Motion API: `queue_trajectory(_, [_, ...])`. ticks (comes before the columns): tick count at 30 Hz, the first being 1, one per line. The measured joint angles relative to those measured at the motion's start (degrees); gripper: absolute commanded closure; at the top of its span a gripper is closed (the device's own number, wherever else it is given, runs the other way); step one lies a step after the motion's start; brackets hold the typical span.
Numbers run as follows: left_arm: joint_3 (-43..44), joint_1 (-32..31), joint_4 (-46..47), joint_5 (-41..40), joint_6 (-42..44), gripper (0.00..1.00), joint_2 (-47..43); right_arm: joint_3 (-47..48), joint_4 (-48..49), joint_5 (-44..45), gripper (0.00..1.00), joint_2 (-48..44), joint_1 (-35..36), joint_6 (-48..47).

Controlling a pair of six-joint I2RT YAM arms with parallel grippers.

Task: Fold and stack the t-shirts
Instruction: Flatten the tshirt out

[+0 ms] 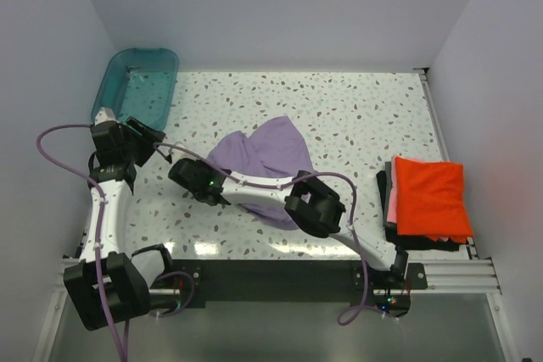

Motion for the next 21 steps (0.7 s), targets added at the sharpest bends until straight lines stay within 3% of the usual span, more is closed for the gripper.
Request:
queue_trajectory(2, [-0.6, 0.0, 0.1, 0.5, 0.2, 0.37, 0.1, 0.4, -0.7, -1.9, 0.84, -0.8, -0.4, 1.2])
queue_trajectory(7, [-1.3, 0.0, 0.9, 1.3, 0.3, 0.38, 0.5, 0.5, -2.1, -7.6, 1.0, -3.2, -1.7, 4.7])
queue_trajectory(16, [-3.5, -0.1, 3.0, 4.8, 1.2, 0.44, 0.5, -0.1, -6.9, -10.2, 1.0, -8.6, -6.7, 10.0])
queue_trajectory(21, [-5.8, -5.9, 5.2, 5.8, 1.3, 0.45, 0.7, -8.3, -11.5, -8.4, 1.0, -23.9, -13.6, 12.0])
